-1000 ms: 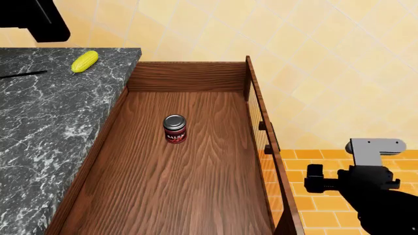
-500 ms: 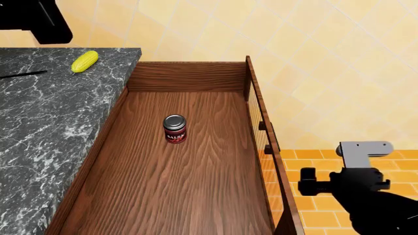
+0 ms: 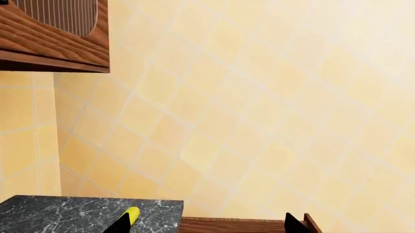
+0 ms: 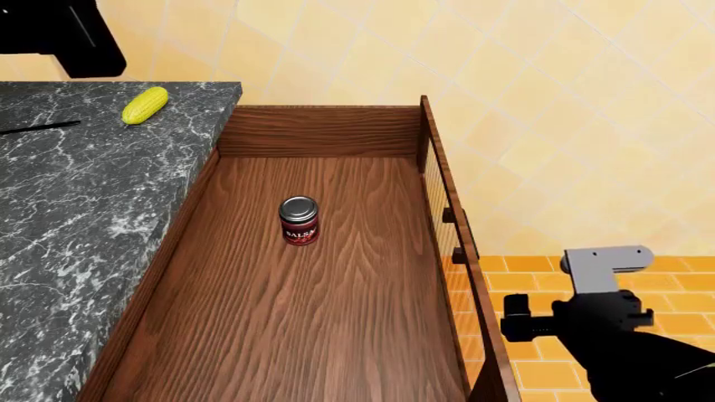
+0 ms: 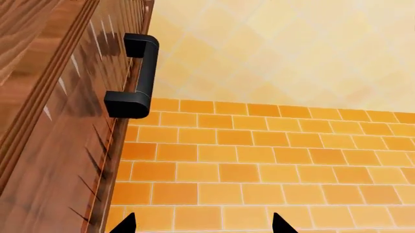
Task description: Close the right drawer.
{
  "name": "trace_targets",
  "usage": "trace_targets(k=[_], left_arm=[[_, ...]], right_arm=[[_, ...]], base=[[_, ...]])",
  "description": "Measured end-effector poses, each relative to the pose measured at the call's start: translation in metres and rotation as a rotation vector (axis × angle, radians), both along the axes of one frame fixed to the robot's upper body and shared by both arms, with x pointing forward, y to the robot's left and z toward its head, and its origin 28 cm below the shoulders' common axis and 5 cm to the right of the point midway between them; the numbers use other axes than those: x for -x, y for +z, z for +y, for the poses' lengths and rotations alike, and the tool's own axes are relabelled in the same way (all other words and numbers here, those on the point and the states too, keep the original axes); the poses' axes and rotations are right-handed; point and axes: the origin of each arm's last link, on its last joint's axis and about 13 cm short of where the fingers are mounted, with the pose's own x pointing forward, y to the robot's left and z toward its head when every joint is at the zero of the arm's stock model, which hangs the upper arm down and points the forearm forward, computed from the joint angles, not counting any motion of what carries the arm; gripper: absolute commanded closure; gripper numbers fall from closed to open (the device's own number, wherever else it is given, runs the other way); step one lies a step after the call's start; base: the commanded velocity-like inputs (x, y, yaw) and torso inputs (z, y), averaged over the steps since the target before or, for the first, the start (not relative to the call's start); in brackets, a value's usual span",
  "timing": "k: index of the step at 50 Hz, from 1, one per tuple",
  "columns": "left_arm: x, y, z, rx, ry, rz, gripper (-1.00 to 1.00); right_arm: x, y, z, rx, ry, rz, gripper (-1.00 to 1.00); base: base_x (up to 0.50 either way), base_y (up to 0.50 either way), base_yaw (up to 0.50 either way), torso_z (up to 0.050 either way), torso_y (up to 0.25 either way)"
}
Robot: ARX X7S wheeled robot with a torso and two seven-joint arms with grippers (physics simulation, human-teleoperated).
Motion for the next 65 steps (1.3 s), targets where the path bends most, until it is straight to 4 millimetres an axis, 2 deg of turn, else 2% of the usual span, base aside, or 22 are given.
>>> trace_targets(k=[40,65], left_arm=[[-0.002,0.000,0.000,-0.001,0.011,0.005,-1.00],[-0.003,0.000,0.002,0.001,0.016,0.003,-1.00]], right_arm=[[-0.001,0.000,0.008,0.048,0.028,-0.027,-1.00],[-0.003,-0.004,0.026,0.033,0.074,-0.046,-1.00]], base=[[0.00,0.00,0.00,0.000,0.000],[0.00,0.00,0.00,0.000,0.000]])
